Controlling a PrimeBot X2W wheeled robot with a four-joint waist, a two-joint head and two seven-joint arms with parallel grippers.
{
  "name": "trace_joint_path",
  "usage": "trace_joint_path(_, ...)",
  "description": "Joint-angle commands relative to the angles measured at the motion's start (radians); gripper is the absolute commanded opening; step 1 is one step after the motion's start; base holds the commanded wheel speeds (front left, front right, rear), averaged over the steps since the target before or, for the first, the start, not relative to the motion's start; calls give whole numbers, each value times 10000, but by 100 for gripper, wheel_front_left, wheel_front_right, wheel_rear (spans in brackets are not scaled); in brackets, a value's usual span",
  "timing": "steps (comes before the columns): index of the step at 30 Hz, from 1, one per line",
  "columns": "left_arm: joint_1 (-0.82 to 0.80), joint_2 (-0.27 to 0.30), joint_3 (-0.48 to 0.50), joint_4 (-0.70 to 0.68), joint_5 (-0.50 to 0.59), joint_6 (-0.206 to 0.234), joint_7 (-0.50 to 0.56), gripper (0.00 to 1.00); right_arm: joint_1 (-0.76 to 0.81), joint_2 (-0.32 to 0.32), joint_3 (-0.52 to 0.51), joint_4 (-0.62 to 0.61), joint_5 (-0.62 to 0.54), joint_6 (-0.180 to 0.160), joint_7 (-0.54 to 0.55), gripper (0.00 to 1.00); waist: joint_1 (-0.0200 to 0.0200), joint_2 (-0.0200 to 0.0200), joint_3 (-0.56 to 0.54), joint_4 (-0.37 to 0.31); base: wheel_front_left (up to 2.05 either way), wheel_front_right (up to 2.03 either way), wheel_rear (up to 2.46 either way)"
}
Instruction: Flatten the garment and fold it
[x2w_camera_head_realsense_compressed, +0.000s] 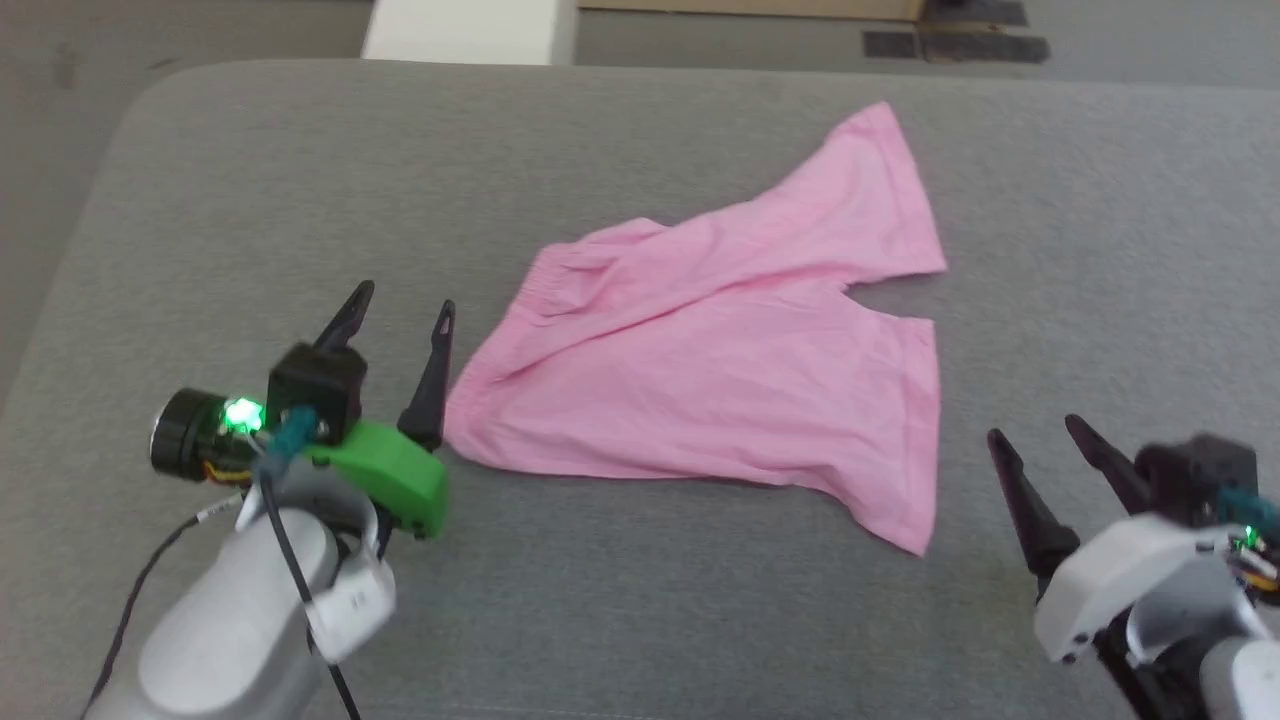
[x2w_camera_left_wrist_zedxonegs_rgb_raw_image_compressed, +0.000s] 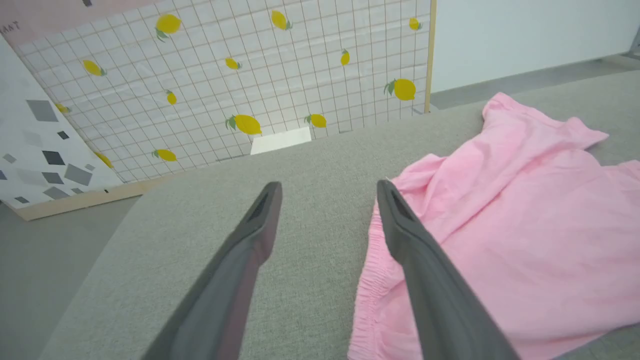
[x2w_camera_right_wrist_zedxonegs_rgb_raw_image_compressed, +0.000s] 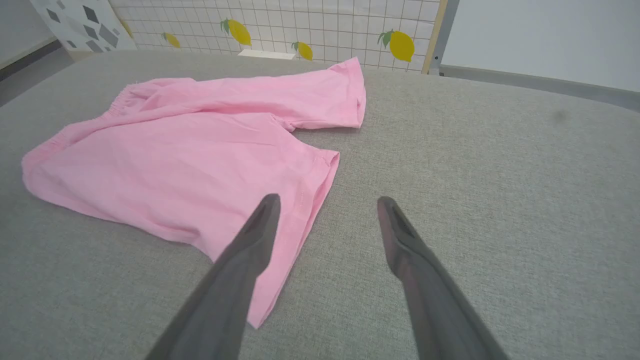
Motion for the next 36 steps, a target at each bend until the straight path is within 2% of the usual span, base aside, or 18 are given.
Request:
trace_joint_path(1, 330, 80, 8, -224, 274, 206, -253, 100, -382, -255, 114, 2, 265, -15, 507, 100, 0, 0, -339, 619, 0, 0, 0)
trace_joint_path(8, 1368, 168, 10, -1748, 1369, 1081, -813, 100, -1783, -1743, 621, 750, 1196, -15, 3433, 100, 0, 0, -53, 1472, 0, 0, 0)
trace_joint_path(12, 1901, 8, -42, -1916, 1497, 1224, -840, 100, -2613, -1981, 255, 1455, 1300, -15, 4606, 100, 0, 0, 206, 1931, 0, 0, 0)
trace_joint_path(19, 2118, -286, -228, -2068, 1839, 921, -848, 100, -3901, -2095, -18, 2809, 1166, -15, 5826, 100, 0, 0, 710, 2554, 0, 0, 0)
trace_joint_path(25, 2123, -461, -294, -1952, 1960, 553, -849, 100, -4304, -2414, 91, 3930, 774, -15, 5908, 100, 0, 0, 1080, 2999, 0, 0, 0)
trace_joint_path(30, 2079, -742, -132, -1823, 2005, 524, -850, 100, -4333, -2419, 356, 4434, 807, -15, 5731, 100, 0, 0, 1198, 3143, 0, 0, 0)
trace_joint_path(31, 2083, -787, -112, -1796, 2020, 518, -850, 100, -4307, -2421, 459, 4480, 836, -15, 5710, 75, 0, 0, 1196, 3140, 0, 0, 0)
trace_joint_path(32, 2097, -835, -85, -1747, 2029, 503, -850, 100, -4264, -2436, 612, 4514, 867, -15, 5655, 28, 0, 0, 1171, 3116, 0, 0, 0)
trace_joint_path(33, 2112, -866, -70, -1705, 2037, 483, -850, 100, -4226, -2461, 726, 4522, 884, -15, 5575, 0, 0, 0, 1137, 3085, 0, 0, 0)
trace_joint_path(36, 2179, -917, -14, -1556, 2054, 414, -850, 100, -4105, -2606, 966, 4445, 846, -15, 4976, 0, 0, 0, 935, 2922, 0, 0, 0)
